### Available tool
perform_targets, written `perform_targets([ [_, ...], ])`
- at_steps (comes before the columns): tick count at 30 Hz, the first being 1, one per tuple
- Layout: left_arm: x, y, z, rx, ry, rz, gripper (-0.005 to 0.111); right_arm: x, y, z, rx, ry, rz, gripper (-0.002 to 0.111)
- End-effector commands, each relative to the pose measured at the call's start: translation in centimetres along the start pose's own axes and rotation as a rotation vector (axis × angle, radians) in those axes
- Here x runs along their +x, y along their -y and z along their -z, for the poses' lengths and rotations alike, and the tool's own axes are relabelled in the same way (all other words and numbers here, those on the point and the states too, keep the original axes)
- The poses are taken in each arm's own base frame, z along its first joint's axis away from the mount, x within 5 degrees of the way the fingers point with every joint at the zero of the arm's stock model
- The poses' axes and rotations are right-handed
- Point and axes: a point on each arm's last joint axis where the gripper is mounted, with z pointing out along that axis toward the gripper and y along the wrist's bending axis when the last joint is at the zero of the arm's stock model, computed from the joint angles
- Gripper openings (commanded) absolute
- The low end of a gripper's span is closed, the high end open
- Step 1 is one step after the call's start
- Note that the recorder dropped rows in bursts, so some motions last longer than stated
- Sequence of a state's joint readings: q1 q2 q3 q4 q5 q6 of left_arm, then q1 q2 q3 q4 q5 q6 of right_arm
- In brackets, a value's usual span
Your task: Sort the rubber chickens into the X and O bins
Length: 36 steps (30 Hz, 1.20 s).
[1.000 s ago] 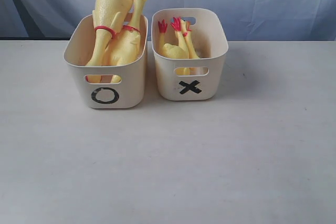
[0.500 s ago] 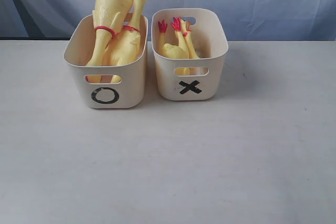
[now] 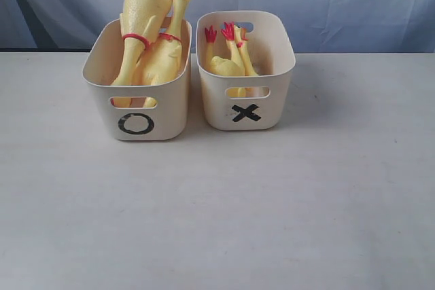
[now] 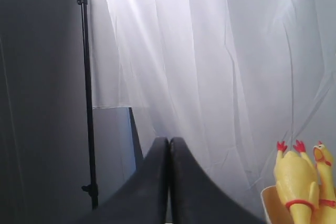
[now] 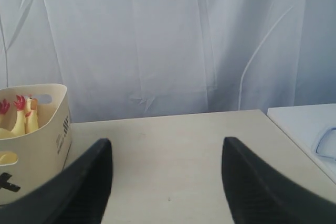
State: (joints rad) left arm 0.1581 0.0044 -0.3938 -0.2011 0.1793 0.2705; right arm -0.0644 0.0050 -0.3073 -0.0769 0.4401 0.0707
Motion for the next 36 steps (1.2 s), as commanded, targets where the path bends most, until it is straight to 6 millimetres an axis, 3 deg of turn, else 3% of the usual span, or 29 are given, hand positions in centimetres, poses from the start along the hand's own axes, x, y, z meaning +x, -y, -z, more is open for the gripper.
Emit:
perform_targets([
  [1,1.8,-0.1,-0.4,-0.031,0.017,-0.093,0.000,1.2,-0.2,-1.1,-0.011,0.126,0.002,0.058],
  [5,4.2,0.0,-0.6,-0.026,-0.043,-0.098,0.000,3.3,-0.2,-1.9,-0.017,0.126,0.004,0.058],
  [9,7.6,0.2,-0.7,-0.013,-0.144,-0.130,0.000,6.8,-0.3,-2.7,-0.018,0.020,0.006,0.058],
  [14,12.3,0.5,-0.2,0.015,-0.283,-0.212,0.000,7.4,-0.2,-2.8,-0.015,-0.024,0.006,0.058],
  [18,13.3,0.6,0.1,0.035,-0.394,-0.222,0.000,7.8,-0.2,-2.7,-0.012,-0.063,0.007,0.058],
  [21,13.1,1.0,0.0,0.067,-0.363,-0.107,0.000,7.6,-0.2,-2.8,-0.017,-0.050,0.007,0.058],
  [26,13.1,1.1,0.0,0.138,-0.357,-0.253,0.000,7.6,-0.8,-2.7,-0.108,-0.049,-0.007,0.058],
  [36,13.3,1.1,0.1,0.141,-0.375,-0.254,0.000,7.8,-0.8,-2.7,-0.120,-0.064,-0.024,0.058],
])
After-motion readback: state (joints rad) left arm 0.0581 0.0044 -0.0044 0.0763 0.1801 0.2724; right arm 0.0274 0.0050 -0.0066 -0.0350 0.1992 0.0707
